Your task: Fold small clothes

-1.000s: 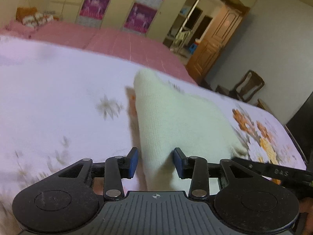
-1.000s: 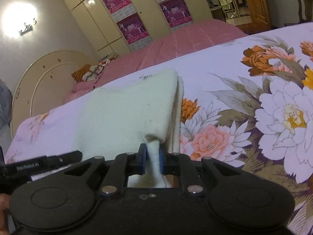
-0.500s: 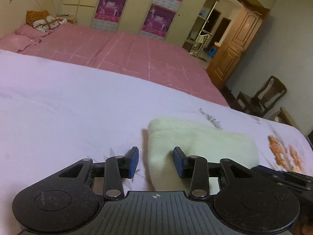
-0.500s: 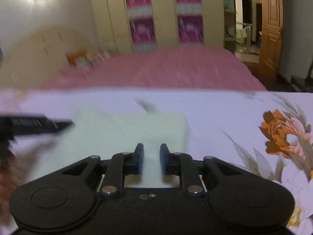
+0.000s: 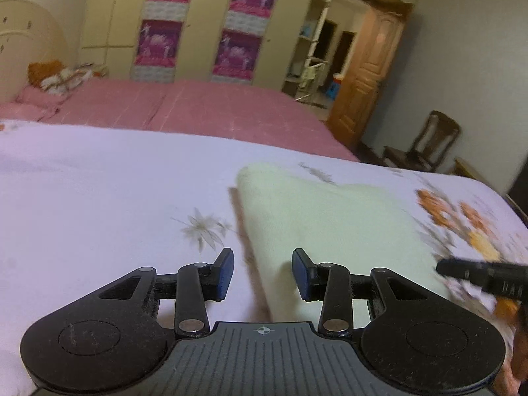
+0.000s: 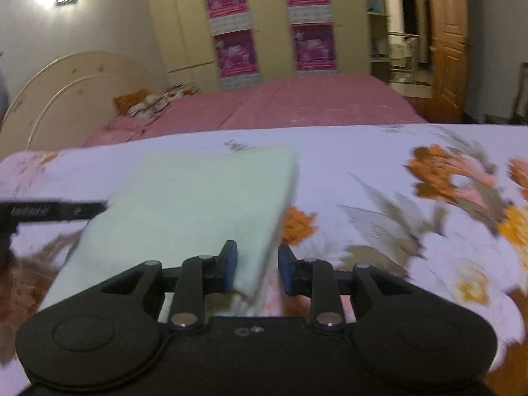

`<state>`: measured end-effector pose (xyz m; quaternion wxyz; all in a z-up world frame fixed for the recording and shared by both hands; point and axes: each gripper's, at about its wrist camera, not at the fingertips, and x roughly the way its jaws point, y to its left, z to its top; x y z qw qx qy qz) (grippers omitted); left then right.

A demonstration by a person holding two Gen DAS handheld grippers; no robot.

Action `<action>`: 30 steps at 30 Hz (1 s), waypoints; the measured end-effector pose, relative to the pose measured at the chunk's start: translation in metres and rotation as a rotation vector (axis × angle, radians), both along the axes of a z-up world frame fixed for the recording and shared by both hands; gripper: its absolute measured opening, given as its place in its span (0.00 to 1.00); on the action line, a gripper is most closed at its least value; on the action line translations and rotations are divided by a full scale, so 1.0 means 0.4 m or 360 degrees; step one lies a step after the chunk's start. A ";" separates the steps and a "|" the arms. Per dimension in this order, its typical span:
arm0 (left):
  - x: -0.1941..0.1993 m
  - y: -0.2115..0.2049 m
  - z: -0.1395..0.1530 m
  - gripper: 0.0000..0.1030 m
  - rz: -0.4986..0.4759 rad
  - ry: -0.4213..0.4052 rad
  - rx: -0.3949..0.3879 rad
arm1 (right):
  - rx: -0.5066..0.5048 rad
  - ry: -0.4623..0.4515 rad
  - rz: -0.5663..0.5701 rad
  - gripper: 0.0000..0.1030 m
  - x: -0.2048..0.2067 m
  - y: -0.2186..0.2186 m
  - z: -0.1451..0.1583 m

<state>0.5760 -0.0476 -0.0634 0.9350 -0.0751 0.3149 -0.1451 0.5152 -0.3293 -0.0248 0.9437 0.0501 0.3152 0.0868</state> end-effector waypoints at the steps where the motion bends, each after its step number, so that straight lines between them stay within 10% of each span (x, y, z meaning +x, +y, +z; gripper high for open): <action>1: -0.028 -0.003 0.000 0.38 -0.0049 0.0013 -0.0018 | 0.0037 -0.0014 0.0002 0.28 -0.025 -0.006 0.010; 14: -0.235 -0.005 -0.064 0.38 -0.0084 0.0160 -0.0008 | 0.0052 0.0157 0.0070 0.29 -0.244 -0.002 -0.061; 30: -0.268 -0.015 -0.039 0.49 -0.0034 0.0198 0.0109 | 0.0100 0.0232 0.0024 0.33 -0.245 0.000 -0.065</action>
